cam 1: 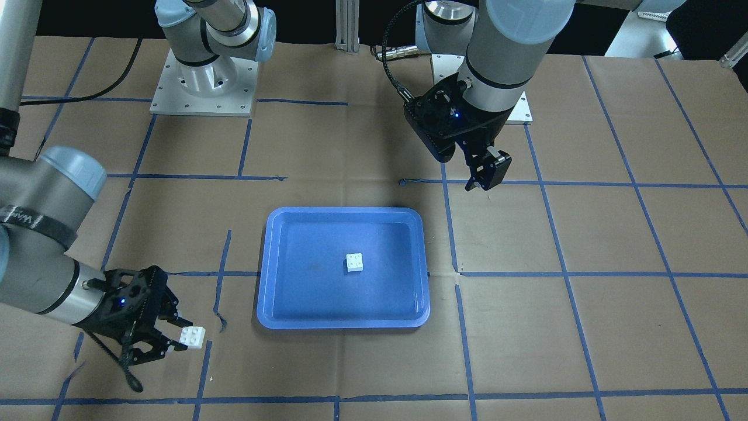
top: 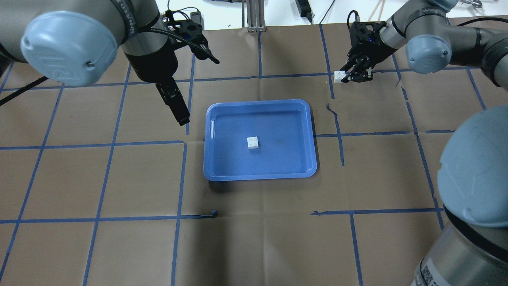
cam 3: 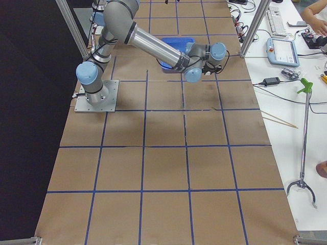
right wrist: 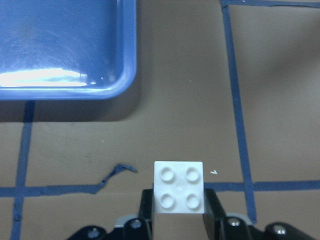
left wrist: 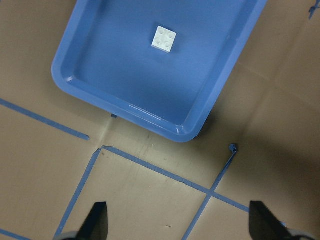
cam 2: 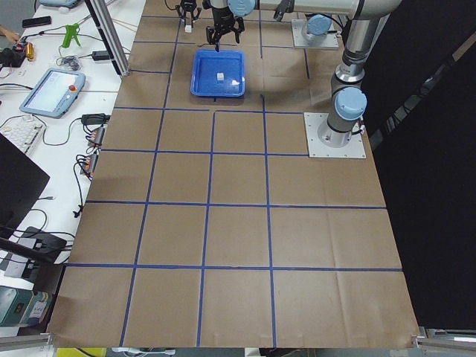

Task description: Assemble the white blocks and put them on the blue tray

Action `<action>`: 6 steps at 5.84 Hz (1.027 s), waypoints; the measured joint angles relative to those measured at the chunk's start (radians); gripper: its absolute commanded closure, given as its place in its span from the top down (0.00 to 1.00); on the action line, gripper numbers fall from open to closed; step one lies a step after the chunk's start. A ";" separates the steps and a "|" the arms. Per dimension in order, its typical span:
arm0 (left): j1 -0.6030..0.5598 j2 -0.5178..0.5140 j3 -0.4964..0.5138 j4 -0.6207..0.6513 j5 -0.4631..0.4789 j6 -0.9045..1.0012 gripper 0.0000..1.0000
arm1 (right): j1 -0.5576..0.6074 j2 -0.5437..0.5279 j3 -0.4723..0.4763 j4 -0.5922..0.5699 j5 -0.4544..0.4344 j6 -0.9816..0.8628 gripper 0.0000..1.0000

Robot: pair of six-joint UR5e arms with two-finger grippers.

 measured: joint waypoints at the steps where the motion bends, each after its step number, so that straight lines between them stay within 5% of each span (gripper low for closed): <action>1: 0.005 0.009 -0.012 0.053 0.002 -0.119 0.99 | 0.028 -0.063 0.071 -0.002 0.002 0.005 0.22; 4: 0.018 0.029 -0.056 0.154 0.119 -0.514 0.99 | 0.186 -0.172 0.280 -0.170 0.005 0.221 0.22; 6: 0.094 0.039 -0.068 0.213 0.048 -0.586 0.99 | 0.283 -0.166 0.416 -0.428 0.004 0.396 0.22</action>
